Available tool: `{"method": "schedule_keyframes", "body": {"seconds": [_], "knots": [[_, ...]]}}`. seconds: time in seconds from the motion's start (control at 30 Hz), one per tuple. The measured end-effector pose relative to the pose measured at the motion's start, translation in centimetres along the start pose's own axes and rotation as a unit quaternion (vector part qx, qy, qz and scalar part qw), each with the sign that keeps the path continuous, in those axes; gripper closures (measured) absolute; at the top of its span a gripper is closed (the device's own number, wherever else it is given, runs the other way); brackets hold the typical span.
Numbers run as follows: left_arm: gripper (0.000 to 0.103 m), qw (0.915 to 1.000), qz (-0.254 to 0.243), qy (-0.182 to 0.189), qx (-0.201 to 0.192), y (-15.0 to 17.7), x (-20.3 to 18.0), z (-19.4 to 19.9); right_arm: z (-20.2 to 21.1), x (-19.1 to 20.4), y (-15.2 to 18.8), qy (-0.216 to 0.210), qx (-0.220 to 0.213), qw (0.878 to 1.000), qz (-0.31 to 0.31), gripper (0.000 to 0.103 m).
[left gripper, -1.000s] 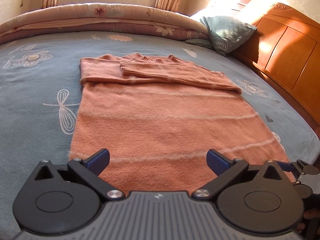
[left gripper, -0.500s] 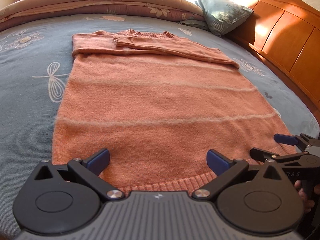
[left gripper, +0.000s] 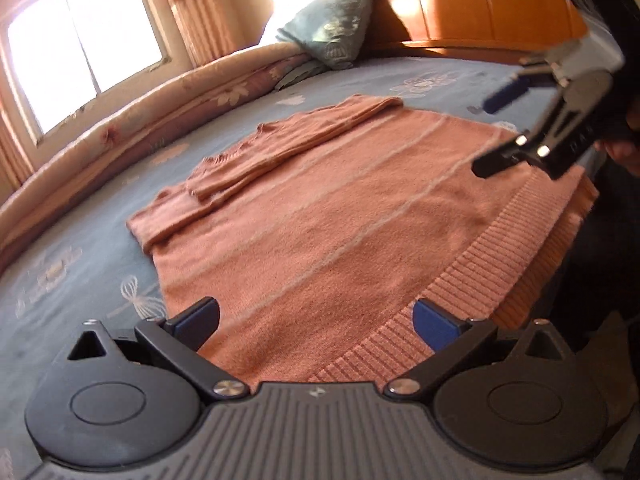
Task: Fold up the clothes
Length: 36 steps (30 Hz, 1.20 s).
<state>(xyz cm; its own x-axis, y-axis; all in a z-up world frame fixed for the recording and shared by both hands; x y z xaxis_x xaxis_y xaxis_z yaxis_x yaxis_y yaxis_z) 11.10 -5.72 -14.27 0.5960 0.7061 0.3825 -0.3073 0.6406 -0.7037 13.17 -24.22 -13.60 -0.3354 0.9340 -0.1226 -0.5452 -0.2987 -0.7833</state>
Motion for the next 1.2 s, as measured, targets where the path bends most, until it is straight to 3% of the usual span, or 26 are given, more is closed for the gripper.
{"method": "schedule_keyframes", "body": {"seconds": [0.13, 0.27, 0.4, 0.5, 0.67, 0.83, 1.0, 1.2], "knots": [[0.001, 0.9935, -0.113, 0.015, -0.002, 1.2, -3.5, 0.8, -0.6, 1.8, -0.2, -0.034, 0.029, 0.996, 0.084, 0.000], [0.001, 0.9850, -0.172, 0.017, -0.006, 2.2, -6.4, 0.1, -1.4, 3.9, 0.7, -0.053, 0.059, 0.985, 0.154, 0.000], [0.001, 0.9739, -0.226, 0.015, -0.010, 3.0, -9.2, -0.7, -1.1, 5.2, 1.0, -0.058, 0.057, 0.983, 0.167, 0.000], [0.001, 0.9642, -0.264, -0.024, -0.008, 3.1, -9.7, -1.9, -0.9, 5.6, 1.1, -0.056, 0.051, 0.983, 0.165, 0.000], [0.001, 0.9685, -0.243, -0.052, -0.010, 2.3, -8.7, -2.4, -0.7, 6.0, 1.4, -0.046, 0.043, 0.984, 0.169, 0.000], [0.001, 0.9679, -0.240, -0.069, -0.027, 1.5, -8.2, -1.2, 0.2, 7.4, 1.7, -0.061, 0.020, 0.975, 0.213, 0.000], [0.001, 0.9708, -0.225, -0.077, -0.033, 1.0, -7.6, -0.7, 2.1, 10.7, 2.2, -0.123, -0.016, 0.954, 0.272, 0.000], [0.001, 0.9745, -0.205, -0.084, -0.038, 0.3, -6.7, -0.3, 1.4, 14.0, 4.0, -0.096, -0.025, 0.923, 0.373, 0.002]]}}
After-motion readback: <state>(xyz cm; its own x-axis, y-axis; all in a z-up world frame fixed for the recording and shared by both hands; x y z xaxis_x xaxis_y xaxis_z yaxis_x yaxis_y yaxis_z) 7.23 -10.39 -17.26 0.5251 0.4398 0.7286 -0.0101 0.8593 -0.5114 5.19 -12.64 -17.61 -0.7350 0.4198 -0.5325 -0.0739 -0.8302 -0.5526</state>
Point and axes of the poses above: each gripper's, at about its wrist camera, not at the fingertips, and z roughly against the way its jaws point, x to its left, y to its underside, the point moved 9 cm from there along -z, roughly the way its jaws point, and after that the axes turned 1 degree about x, right-handed, at the moved point
